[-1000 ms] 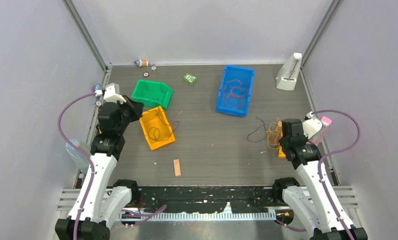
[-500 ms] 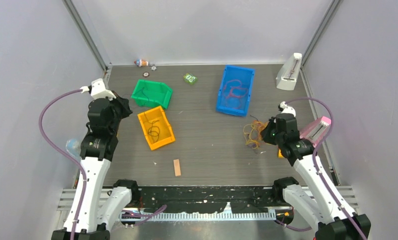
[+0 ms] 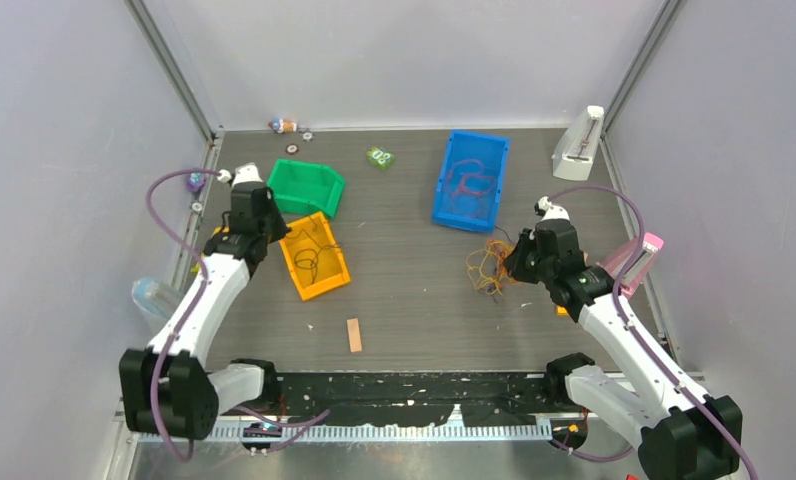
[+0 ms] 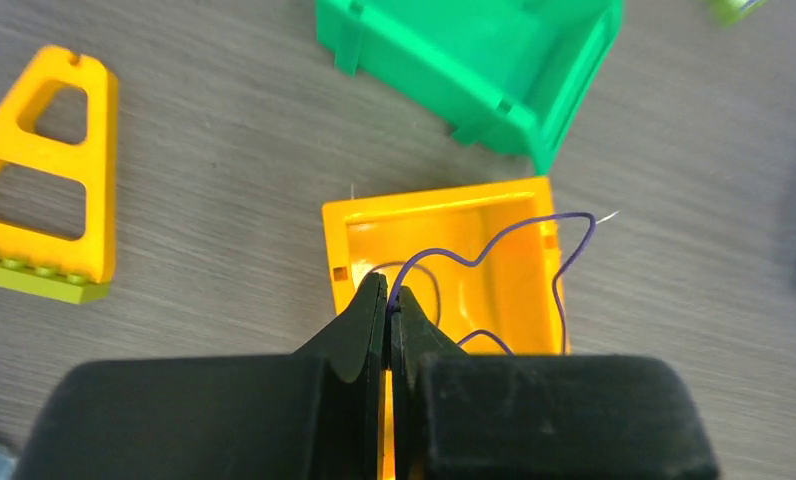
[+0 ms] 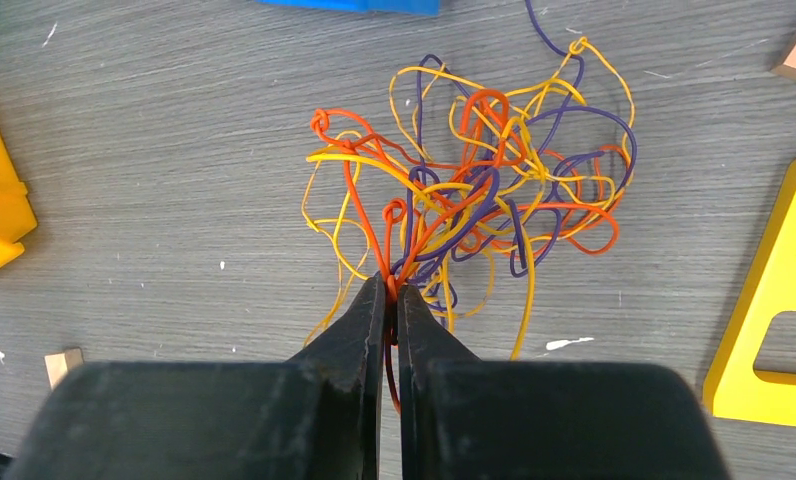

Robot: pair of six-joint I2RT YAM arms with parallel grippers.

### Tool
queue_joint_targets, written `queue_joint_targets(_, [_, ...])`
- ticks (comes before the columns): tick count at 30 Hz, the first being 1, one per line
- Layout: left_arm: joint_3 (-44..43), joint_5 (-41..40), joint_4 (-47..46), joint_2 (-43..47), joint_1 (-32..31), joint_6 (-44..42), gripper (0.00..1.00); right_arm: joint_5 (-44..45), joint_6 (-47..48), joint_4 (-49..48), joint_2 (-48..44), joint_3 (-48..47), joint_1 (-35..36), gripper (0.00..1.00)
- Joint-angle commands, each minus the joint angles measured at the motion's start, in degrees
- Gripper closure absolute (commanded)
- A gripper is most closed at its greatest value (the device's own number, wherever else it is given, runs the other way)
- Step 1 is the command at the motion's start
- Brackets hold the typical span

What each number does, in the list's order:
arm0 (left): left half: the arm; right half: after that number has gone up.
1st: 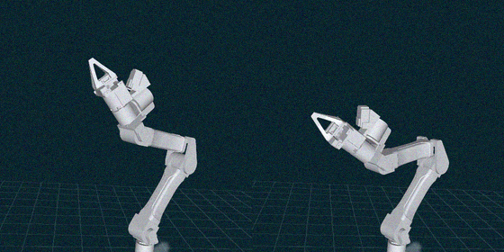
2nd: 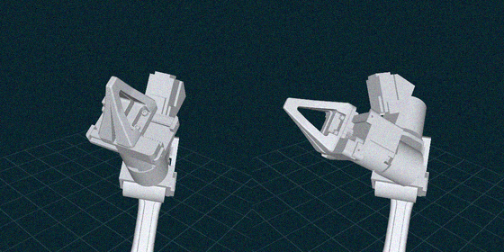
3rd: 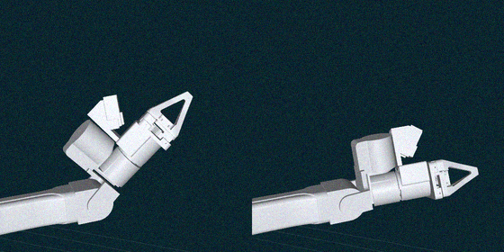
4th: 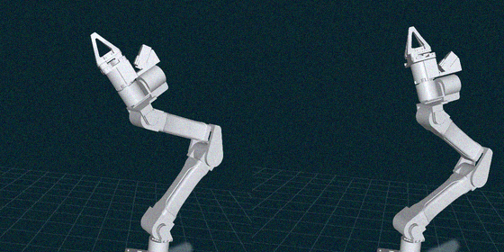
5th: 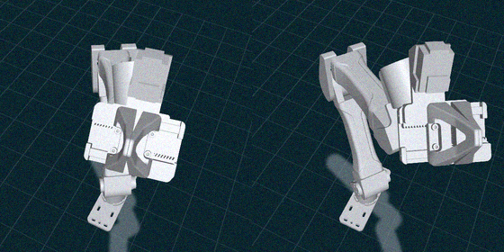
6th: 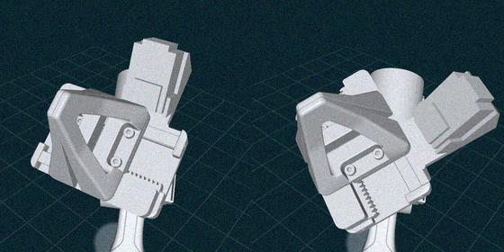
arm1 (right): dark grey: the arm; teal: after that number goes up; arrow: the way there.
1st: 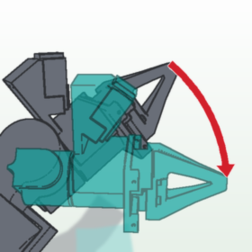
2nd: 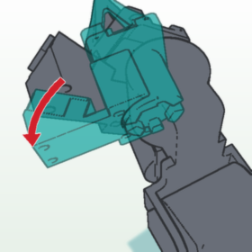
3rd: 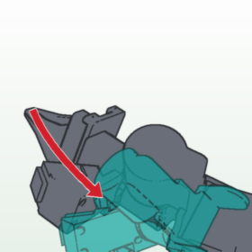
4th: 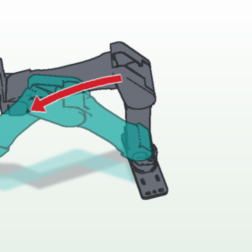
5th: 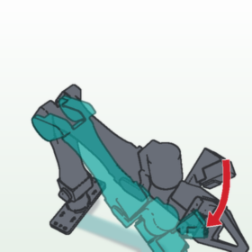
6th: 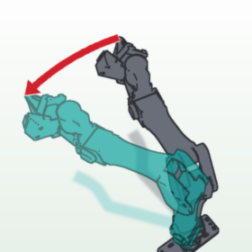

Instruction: Untangle the cables

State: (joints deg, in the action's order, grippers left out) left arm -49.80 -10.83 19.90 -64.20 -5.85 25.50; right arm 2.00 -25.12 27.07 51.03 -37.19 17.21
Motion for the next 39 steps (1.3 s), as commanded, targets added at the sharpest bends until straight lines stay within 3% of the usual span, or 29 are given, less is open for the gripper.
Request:
queue_joint_targets(1, [-3.93,-9.94,2.02,-8.9,-3.96,-1.36,1.0,-1.11,0.56,-4.0,-0.5,-1.28,0.41,0.95])
queue_joint_targets(7, [-8.56,-21.63,8.81,-17.16,-9.69,-7.38,1.0,-1.14,0.55,-4.27,-0.2,-1.01,0.42,0.95])
queue_joint_targets(10, [-10.26,-22.79,10.34,-19.45,-11.22,-9.91,1.0,-1.12,0.56,-4.57,0.32,-0.96,0.45,0.94])
queue_joint_targets(16, [-22.06,-19.91,21.54,-33.85,-12.39,-12.04,1.0,-1.12,0.61,-5.26,1.95,-1.19,0.45,0.95])
queue_joint_targets(22, [-23.76,-13.82,20.92,-38.19,-12.24,-12.66,0.99,-1.17,0.73,-5.23,2.37,-0.96,0.38,0.95])
queue_joint_targets(25, [-23.82,-14.3,21.78,-37.54,-12.0,-11.74,0.9,-1.13,0.82,-5.11,3.02,-0.98,0.39,0.95])
queue_joint_targets(28, [-21.14,-12.51,19.6,-32.37,-11.94,-10.91,0.65,-1.13,1.04,-5.1,3.33,-1.11,0.39,0.95])
queue_joint_targets(30, [-19.47,-11.95,18.45,-27.55,-11.91,-10.27,0.55,-1.12,1.24,-4.99,3.49,-1.28,0.43,0.95])
queue_joint_targets(39, [-22.77,-9.52,24.96,-19.05,-11.29,-9.25,0.47,-2.66,1.48,-4.98,4.2,-1.88,0.37,0.95])
